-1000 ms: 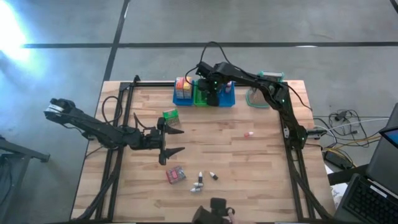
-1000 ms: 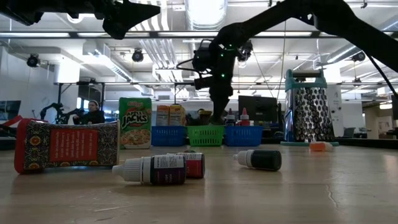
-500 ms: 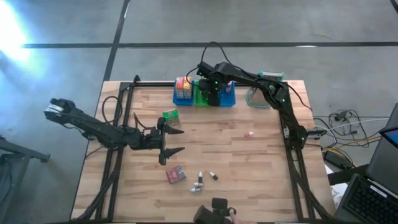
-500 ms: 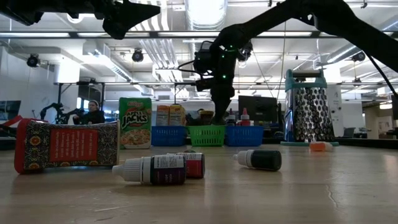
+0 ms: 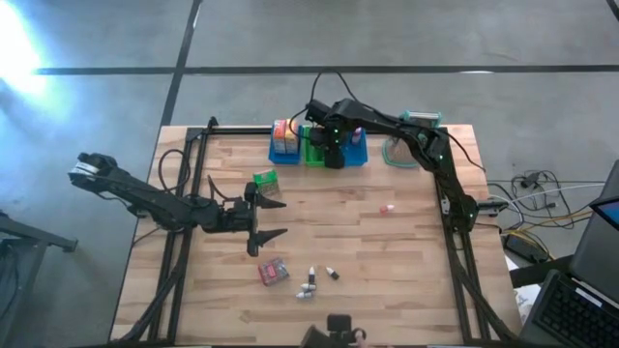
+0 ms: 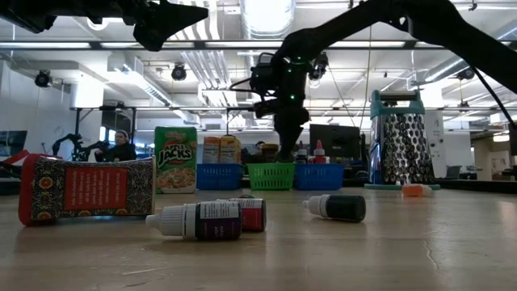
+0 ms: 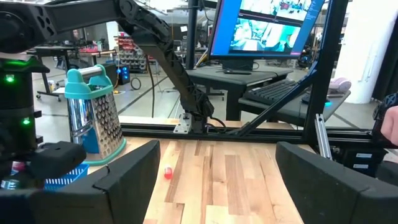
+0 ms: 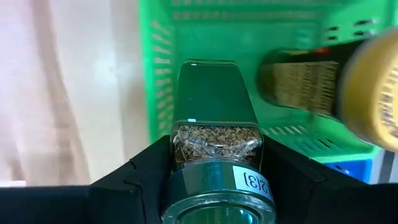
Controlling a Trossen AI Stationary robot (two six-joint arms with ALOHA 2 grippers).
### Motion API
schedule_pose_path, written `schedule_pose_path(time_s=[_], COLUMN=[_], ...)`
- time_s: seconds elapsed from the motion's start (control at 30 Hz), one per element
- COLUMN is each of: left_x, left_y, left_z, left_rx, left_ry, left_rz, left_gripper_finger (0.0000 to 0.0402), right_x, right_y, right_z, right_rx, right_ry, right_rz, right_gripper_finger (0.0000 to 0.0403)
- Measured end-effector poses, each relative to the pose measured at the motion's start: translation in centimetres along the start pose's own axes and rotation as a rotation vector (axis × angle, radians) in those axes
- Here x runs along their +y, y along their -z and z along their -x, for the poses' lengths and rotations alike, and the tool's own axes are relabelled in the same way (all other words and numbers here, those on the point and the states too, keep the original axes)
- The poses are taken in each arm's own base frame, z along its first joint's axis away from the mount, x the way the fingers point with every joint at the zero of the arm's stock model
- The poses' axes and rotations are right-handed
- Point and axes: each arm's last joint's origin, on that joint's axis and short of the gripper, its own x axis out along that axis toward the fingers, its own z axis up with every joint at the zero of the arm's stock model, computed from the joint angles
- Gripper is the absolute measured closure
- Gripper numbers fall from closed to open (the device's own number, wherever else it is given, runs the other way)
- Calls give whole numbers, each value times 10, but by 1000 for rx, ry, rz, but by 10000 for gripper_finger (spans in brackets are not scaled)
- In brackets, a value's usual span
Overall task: Pick & Place Kitchen Items
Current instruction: Put the green seasoning bottle into the green bin
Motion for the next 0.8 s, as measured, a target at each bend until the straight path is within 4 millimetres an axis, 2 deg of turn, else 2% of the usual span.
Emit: schedule_pose_path(time_s=[0.17,0.57,0.8], left_x=[0,0,0], left_y=[0,0,0], left_z=[0,0,0], left_rx=[0,0,2], left_ry=[0,0,0], left_rz=[0,0,-1], left_gripper_finger=[76,76,76], right_x=[5,3,2], right_y=[-3,-3,-3], right_z=[0,0,0], right_rx=[0,19,20], right_ry=[-4,52,76], right_rz=[19,6,18], right_gripper_finger=[201,132,110])
